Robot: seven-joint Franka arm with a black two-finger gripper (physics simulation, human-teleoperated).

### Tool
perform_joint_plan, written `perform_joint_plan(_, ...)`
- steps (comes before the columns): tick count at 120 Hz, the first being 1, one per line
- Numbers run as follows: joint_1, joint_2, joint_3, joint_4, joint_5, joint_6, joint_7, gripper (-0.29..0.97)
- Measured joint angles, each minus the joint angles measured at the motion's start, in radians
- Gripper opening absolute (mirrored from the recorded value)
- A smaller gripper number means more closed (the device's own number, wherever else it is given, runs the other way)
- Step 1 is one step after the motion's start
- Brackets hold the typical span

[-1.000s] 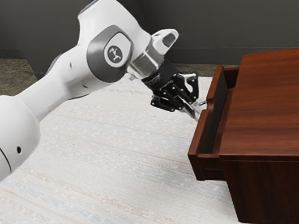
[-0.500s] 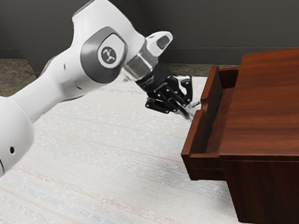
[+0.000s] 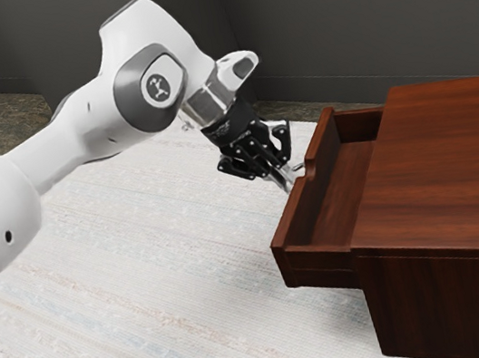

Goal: Pull the drawer handle with one arm to open the drawer

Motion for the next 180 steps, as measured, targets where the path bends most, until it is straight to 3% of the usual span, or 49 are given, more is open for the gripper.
perform_joint_plan(180,0.101,-0.043,0.001,-0.06,0.002,0.01,0.052,-0.04)
